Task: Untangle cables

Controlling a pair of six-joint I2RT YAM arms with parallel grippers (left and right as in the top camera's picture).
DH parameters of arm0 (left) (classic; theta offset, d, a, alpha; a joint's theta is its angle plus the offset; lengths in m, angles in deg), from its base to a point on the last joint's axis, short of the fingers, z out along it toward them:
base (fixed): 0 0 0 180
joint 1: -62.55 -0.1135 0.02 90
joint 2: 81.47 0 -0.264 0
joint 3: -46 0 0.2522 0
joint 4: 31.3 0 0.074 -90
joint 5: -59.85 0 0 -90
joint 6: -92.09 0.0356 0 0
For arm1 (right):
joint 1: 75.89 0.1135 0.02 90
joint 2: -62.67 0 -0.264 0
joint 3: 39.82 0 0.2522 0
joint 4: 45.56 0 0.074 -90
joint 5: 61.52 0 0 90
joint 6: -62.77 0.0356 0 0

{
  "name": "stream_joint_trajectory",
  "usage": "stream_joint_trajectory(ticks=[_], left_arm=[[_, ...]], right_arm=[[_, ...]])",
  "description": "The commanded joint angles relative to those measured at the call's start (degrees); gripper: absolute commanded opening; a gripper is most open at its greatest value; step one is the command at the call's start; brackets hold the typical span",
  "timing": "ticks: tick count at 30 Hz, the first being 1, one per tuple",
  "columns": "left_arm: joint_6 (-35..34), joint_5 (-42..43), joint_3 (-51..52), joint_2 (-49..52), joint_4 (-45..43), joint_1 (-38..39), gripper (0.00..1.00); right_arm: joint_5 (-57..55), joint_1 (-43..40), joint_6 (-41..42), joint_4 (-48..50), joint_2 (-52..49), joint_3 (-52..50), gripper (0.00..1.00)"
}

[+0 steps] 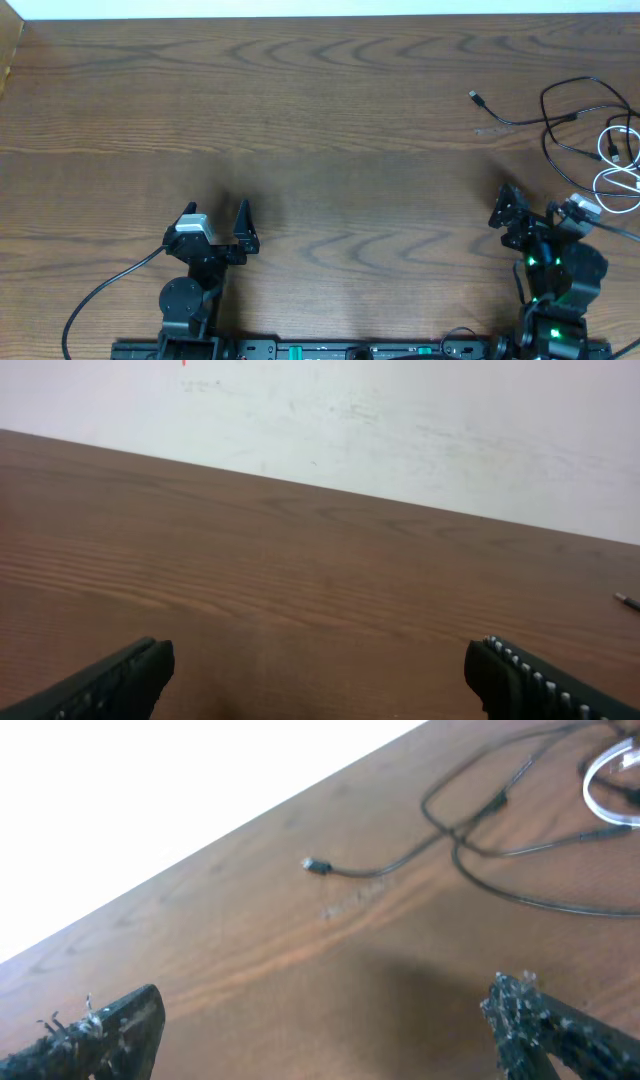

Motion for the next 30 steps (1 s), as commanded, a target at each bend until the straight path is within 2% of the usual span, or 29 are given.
stream_joint_trajectory(ticks=[1,9,17,30], left_arm=[[1.03,-1.79,0.94,-0.26,2.34,-0.22,0.98],[1.01,-1.79,0.94,-0.26,2.34,-0.22,0.98],[1.03,-1.79,0.94,-0.26,2.34,-0.22,0.98],[1.03,-1.77,0.94,-0.26,2.32,-0.22,0.98]], right_arm=[[0.11,0.24,0.24,4.22,5.11,-3.48,0.99],[0.11,0.24,0.24,5.2,13.03,-7.26,0.99],[0.11,0.24,0.24,3.8,13.62,-7.26,0.99],[0.09,0.24,0.24,-4.79,13.62,-7.26,0.99]])
